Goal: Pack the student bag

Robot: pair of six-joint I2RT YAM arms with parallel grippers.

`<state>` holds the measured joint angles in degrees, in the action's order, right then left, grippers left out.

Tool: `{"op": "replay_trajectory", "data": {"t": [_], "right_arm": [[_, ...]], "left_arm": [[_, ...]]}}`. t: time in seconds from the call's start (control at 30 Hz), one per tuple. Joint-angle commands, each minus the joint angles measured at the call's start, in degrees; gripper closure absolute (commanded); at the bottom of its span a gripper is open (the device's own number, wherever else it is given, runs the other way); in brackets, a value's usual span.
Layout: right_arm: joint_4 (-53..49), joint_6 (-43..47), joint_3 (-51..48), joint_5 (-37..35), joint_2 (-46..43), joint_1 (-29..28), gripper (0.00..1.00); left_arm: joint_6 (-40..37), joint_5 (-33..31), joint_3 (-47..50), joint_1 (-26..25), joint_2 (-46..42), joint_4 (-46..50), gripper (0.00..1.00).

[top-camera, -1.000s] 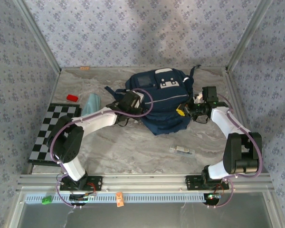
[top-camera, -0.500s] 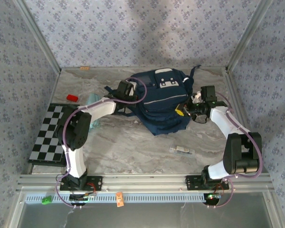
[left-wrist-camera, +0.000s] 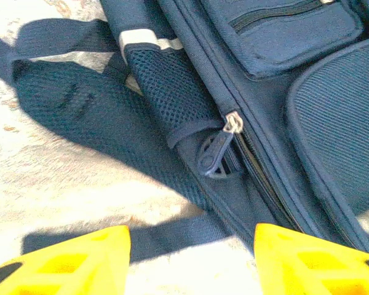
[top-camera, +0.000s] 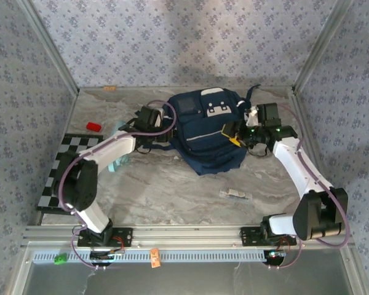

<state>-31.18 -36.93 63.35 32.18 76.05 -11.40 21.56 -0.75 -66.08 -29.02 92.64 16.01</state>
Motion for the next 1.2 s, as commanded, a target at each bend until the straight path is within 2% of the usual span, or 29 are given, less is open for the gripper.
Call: {"op": "replay_trajectory", "data": {"t": [0.0,0.17,0.33,0.4,0.5,0.6,0.8,0.97,1.07,1.17], "right_arm": [[-5.39,4.95,2.16,-6.18,0.18,-6.54,0.39],[-3.52,4.72,2.04,-12.05,2.62,-15.97,0.36],[-1.02,5.22,3.24,-15.38,5.79,-22.66,0.35],[-1.18,5.33,3.59,-17.24,6.70,-23.65,0.35],[-0.90,5.23,3.79,-17.71,7.48,-24.34,0.35],[-1.42,6.31,4.50,-19.45,8.55,-26.72,0.34],[-0.21,5.74,5.47,-18.26,9.80,-27.47,0.34],[0.21,5.37,3.73,-18.35,10.58,-27.72,0.34],[-0.89,6.13,4.49,-19.24,11.20,-27.76,0.34],[-1.17,6.68,4.50,-19.74,12.09,-27.88,0.34]], "left_arm": [[2.75,-3.28,-0.22,1.20,-5.17,9.69,0.41],[3.12,-8.47,-1.82,6.43,-7.08,18.31,0.34],[3.63,-7.21,-4.25,15.07,-4.46,20.66,0.30],[4.01,-5.37,-5.33,17.07,-3.49,20.84,0.30],[3.75,-2.96,-5.07,17.33,-2.65,19.13,0.30],[3.81,-3.95,-4.97,18.19,-0.50,18.00,0.27],[3.95,-7.03,-8.38,22.70,4.67,18.26,0.22],[3.40,-3.44,-13.12,25.49,12.98,20.41,0.18],[5.12,1.92,-13.18,25.43,15.86,21.58,0.18],[9.45,9.30,-8.25,23.78,13.88,18.48,0.17]]}}
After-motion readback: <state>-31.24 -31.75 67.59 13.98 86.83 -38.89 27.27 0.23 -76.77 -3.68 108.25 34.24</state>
